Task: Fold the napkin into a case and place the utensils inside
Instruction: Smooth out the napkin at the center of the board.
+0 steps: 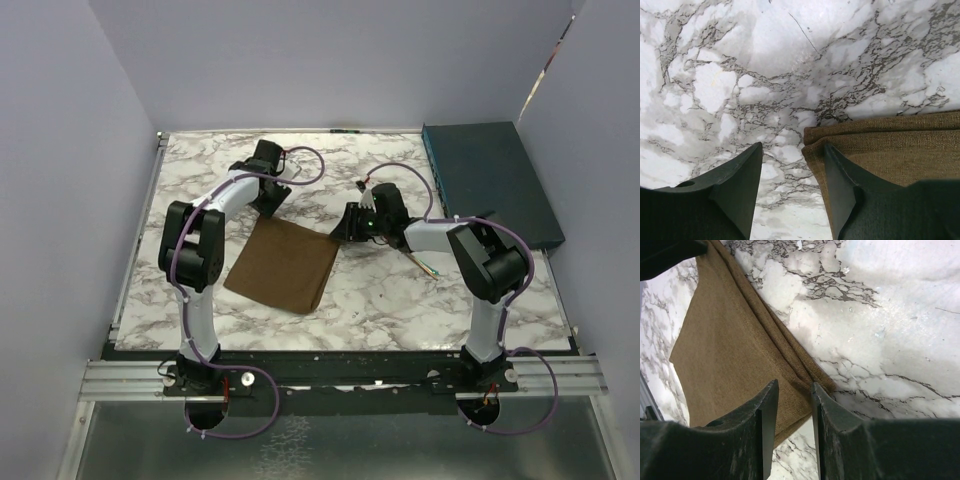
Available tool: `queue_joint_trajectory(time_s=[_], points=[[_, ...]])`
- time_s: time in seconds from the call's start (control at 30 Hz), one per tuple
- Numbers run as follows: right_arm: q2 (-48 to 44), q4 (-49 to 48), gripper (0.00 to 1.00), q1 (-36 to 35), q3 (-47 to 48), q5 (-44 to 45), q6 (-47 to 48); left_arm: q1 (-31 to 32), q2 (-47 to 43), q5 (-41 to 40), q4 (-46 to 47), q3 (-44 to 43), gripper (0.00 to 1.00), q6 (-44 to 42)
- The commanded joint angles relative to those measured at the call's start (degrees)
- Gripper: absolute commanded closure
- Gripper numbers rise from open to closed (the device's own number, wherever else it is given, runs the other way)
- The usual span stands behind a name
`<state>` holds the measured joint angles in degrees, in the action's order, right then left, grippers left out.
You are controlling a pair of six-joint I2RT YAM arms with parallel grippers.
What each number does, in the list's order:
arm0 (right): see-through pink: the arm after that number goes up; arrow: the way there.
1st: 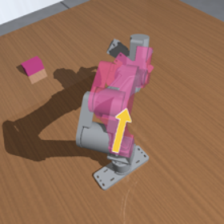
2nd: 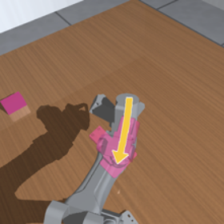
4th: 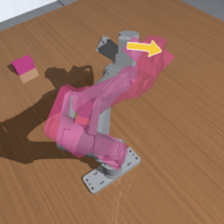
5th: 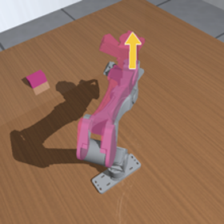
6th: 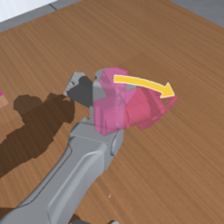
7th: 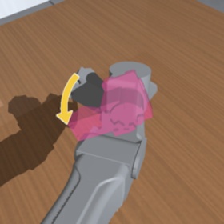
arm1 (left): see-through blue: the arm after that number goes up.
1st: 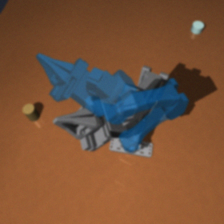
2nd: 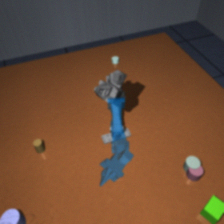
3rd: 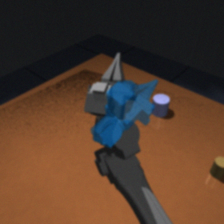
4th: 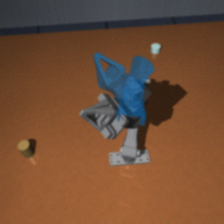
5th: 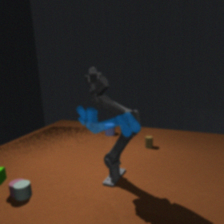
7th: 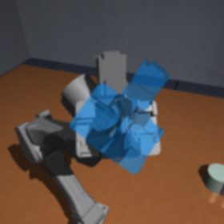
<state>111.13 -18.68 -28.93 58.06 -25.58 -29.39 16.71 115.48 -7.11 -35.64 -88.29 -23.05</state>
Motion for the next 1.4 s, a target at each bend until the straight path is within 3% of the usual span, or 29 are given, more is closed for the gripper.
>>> queue_joint_trajectory(time_s=[0.0, 0.47, 0.57, 0.63, 0.7, 0.8, 0.93, 1.03, 1.27, 1.37], points=[[-0.18, 1.16, 0.63, -0.34, 0.24, 2.36, 3.0, -1.84, 0.59, -2.39, 1.4, -3.62, 0.46, -0.19], [-11.13, -2.95, 0.52, -6.37, -11.82, 1.79, -2.23, -3.8, 3.96, 0.43, 1.06, -5.28, 0.5, 2.48], [-11.22, -2.52, 0.49, -7.81, -13.06, 2.73, -1.51, -4.77, 2.84, 4.01, -2.97, -8.76, 0.49, 2.08], [-11.1, -2.31, 0.5, -8.74, -13.32, 2.9, -0.89, -5.75, 2.29, 8.58, -8.03, -13.65, 0.44, 1.23], [-11.68, -2.63, 0.54, -9.12, -14.19, 3.0, -0.58, -6.22, 1.44, 12.84, -13.58, -18.47, 0.36, -0.2], [-12.25, -3.68, 0.68, -9.13, -15.89, 2.75, -1.06, -5.42, -1.09, 20.51, -20.15, -21.97, 0.26, -2.85], [-12.51, -5.79, 0.98, -9.17, -17.99, 3.53, -3.19, 0.68, -4.27, 27.21, -22.97, -18.4, 0.29, -3.58], [-14.76, -7.61, 0.99, -9.13, -21.15, 6.56, -4.9, 6.39, -4.36, 30.46, -22.66, -14.6, 0.38, -3.19], [-22.46, -4.1, 1.0, -9.16, -25.78, 14.32, -5.87, 15.44, -1.14, 28.89, -16.75, -12.37, 0.35, -0.76], [-23.16, -6.13, 1.0, -9.06, -27.3, 13.77, -6.9, 17.43, -1.28, 27.52, -11.99, -9.84, 0.4, 2.4]])
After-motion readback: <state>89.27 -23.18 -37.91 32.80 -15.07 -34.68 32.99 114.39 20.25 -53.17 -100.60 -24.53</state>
